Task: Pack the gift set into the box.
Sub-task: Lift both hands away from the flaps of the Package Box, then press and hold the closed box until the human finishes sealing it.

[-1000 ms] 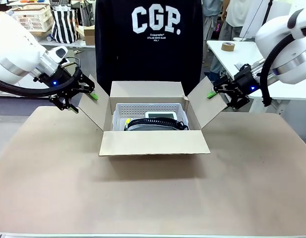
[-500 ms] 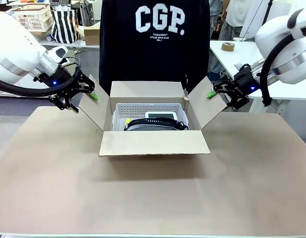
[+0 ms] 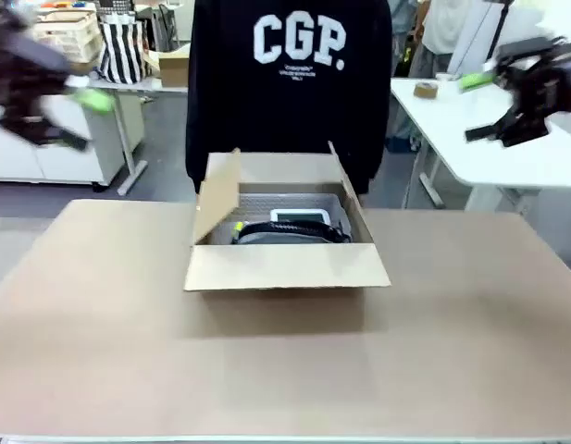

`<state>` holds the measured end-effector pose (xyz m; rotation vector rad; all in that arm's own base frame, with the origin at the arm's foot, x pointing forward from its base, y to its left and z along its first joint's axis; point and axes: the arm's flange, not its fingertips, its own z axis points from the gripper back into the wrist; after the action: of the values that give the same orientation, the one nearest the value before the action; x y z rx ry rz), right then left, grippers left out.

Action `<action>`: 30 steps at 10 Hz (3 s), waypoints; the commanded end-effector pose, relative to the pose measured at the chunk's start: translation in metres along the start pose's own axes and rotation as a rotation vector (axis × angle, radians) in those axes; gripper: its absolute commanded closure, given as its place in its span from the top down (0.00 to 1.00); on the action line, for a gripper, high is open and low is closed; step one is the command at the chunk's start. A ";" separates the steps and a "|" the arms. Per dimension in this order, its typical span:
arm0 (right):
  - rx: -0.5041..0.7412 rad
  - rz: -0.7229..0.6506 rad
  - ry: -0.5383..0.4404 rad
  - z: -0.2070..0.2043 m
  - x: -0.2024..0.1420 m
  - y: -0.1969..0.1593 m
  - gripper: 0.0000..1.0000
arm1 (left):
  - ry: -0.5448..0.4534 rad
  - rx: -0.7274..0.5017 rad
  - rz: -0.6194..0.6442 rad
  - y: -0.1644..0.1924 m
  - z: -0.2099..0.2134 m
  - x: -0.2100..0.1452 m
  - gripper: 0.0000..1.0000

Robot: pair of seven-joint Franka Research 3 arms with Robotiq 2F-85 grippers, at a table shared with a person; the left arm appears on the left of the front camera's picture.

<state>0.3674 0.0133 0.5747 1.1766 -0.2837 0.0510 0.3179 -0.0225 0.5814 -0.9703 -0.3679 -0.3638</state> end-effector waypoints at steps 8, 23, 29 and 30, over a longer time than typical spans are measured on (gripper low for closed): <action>0.167 -0.026 0.035 0.032 -0.031 -0.011 1.00 | 0.036 -0.143 -0.025 0.016 0.018 -0.034 1.00; 0.167 -0.026 0.035 0.032 -0.031 -0.011 1.00 | 0.036 -0.143 -0.025 0.016 0.018 -0.034 1.00; 0.167 -0.026 0.035 0.032 -0.031 -0.011 1.00 | 0.036 -0.143 -0.025 0.016 0.018 -0.034 1.00; 0.167 -0.026 0.035 0.032 -0.031 -0.011 1.00 | 0.036 -0.143 -0.025 0.016 0.018 -0.034 1.00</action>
<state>0.3340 -0.0180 0.5672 1.3301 -0.2313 0.0880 0.2939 0.0069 0.5642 -1.0803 -0.3170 -0.4493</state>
